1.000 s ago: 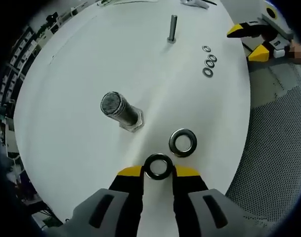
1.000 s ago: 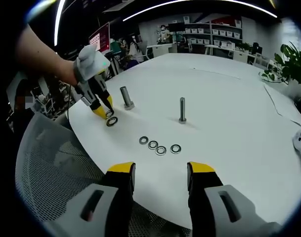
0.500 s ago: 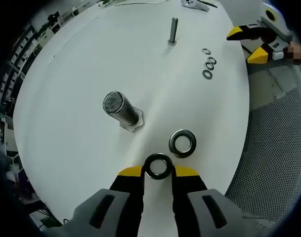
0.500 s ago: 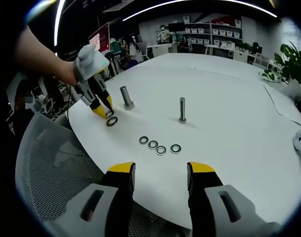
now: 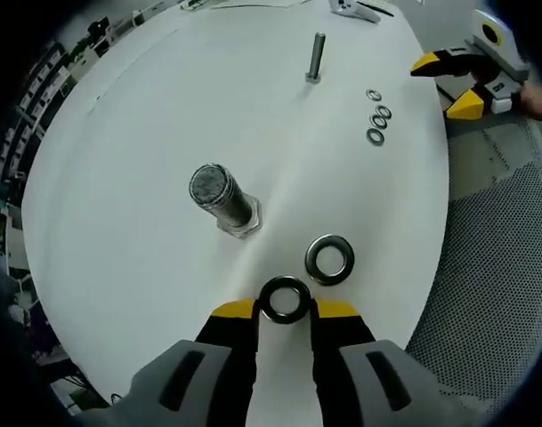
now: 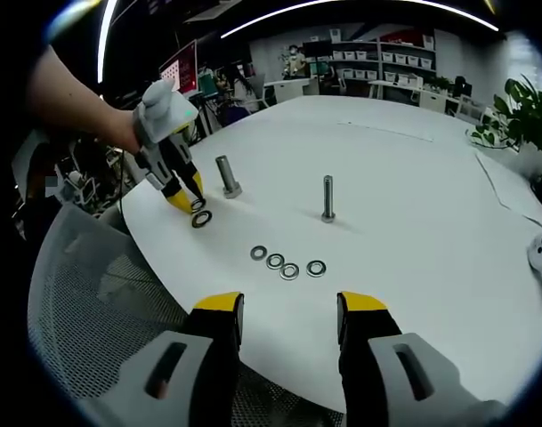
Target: Place the washer onto the threaded stud by aligning its center hole with the stud, sliding it down to the base, and recovering from edge contact or off-axis alignment until the washer reaches the visible bottom stop.
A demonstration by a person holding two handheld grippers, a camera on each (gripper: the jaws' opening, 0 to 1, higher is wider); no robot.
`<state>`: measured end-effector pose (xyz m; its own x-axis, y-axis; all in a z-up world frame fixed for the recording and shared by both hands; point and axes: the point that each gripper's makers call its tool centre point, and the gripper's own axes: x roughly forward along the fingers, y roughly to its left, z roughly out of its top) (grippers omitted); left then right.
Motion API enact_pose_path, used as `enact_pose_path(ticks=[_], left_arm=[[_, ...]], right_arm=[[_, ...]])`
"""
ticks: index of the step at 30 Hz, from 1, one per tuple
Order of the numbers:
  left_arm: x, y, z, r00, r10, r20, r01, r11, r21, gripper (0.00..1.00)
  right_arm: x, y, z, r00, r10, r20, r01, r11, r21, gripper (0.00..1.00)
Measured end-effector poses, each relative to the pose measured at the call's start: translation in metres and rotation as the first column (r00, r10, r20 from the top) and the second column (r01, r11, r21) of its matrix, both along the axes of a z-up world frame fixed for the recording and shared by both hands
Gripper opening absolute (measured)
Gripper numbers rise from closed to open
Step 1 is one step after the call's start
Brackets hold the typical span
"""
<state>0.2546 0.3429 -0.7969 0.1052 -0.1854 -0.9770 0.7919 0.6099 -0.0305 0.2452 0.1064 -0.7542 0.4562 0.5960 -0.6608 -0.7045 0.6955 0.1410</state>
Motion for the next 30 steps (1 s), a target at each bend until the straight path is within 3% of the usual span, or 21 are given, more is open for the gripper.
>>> enact_pose_path(ticks=[4, 9, 11, 17, 22, 30], left_arm=[[-0.0018, -0.0018, -0.0009, 0.998, -0.064, 0.017, 0.063, 0.998, 0.029, 0.22], [0.0033, -0.0045, -0.0013, 1.0, -0.027, 0.014, 0.027, 1.0, 0.003, 0.25], [0.0035, -0.0042, -0.0014, 0.997, -0.078, 0.025, 0.078, 0.997, 0.024, 0.23], [0.0024, -0.0035, -0.0007, 0.996, -0.089, 0.004, 0.088, 0.995, 0.04, 0.21], [-0.0018, -0.0039, -0.0003, 0.99, -0.141, -0.006, 0.141, 0.988, 0.058, 0.23], [0.0008, -0.0028, -0.0002, 0.991, -0.129, -0.013, 0.13, 0.99, 0.06, 0.2]], right_arm=[[0.0001, -0.0001, 0.0008, 1.0, -0.001, 0.001, 0.001, 1.0, 0.002, 0.45], [0.0006, -0.0003, 0.0006, 1.0, -0.004, 0.001, 0.004, 1.0, 0.004, 0.45], [0.0007, -0.0005, 0.0003, 1.0, -0.003, 0.002, 0.003, 1.0, 0.003, 0.45], [0.0005, -0.0006, 0.0004, 1.0, -0.004, 0.001, 0.004, 1.0, 0.002, 0.45], [0.0011, -0.0011, 0.0002, 1.0, -0.008, 0.002, 0.008, 1.0, 0.005, 0.45], [0.0008, -0.0007, 0.0012, 1.0, -0.006, 0.004, 0.006, 1.0, 0.005, 0.44]])
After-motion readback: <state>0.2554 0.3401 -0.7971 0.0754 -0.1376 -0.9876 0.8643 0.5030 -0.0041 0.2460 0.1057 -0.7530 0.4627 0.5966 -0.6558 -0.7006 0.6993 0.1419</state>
